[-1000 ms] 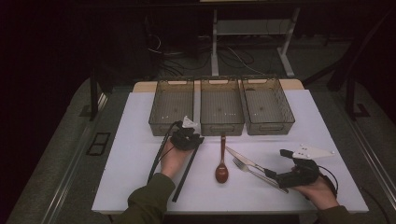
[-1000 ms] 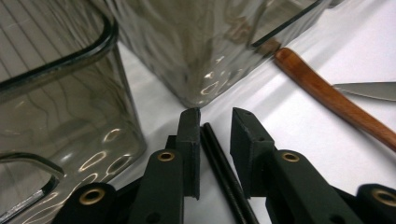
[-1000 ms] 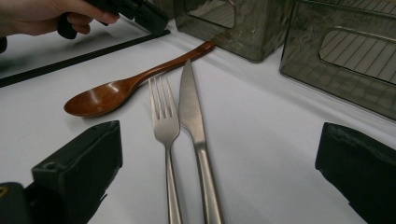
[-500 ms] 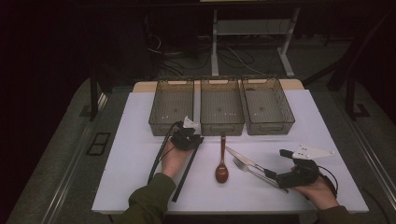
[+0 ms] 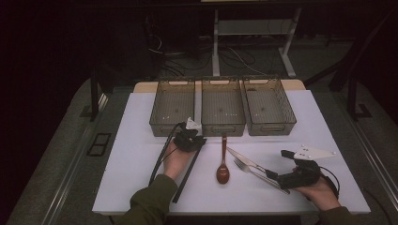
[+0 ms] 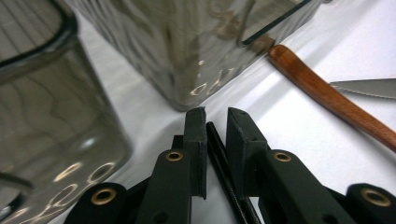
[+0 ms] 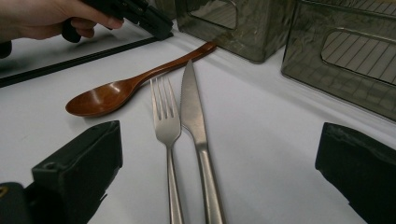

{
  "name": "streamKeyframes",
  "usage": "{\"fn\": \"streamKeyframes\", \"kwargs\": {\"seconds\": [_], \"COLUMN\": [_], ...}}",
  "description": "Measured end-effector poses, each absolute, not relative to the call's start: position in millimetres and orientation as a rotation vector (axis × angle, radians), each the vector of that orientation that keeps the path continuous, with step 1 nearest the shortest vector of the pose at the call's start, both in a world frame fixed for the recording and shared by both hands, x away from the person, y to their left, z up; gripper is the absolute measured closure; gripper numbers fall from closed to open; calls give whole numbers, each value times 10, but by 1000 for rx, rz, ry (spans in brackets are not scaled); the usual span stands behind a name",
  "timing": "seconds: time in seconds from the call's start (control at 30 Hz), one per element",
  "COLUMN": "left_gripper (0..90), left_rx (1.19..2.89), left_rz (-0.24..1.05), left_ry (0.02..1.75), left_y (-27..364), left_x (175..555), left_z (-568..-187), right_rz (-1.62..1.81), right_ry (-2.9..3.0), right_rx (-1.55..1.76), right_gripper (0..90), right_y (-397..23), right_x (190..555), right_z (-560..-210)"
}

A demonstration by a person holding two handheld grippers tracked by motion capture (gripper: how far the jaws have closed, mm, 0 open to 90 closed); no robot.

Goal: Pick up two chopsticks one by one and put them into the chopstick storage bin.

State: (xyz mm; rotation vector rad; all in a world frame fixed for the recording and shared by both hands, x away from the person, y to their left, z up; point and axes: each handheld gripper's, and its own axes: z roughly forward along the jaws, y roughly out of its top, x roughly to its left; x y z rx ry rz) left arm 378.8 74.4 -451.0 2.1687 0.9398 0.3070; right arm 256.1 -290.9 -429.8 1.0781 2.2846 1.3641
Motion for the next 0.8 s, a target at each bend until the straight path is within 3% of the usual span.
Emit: {"fn": "streamKeyframes", "kwargs": {"seconds": [0.8], "left_gripper": [780], "left_rx": [2208], "left_rz": [249], "left_ry": [822], "left_y": [354], "left_x": [3688], "left_z": [-4511], "right_rz": [1363], "right_ry": [2284], "right_rx": [1079], "right_gripper": [2], "right_y": [-2917], "right_x": [2566], "right_z": [-4297]}}
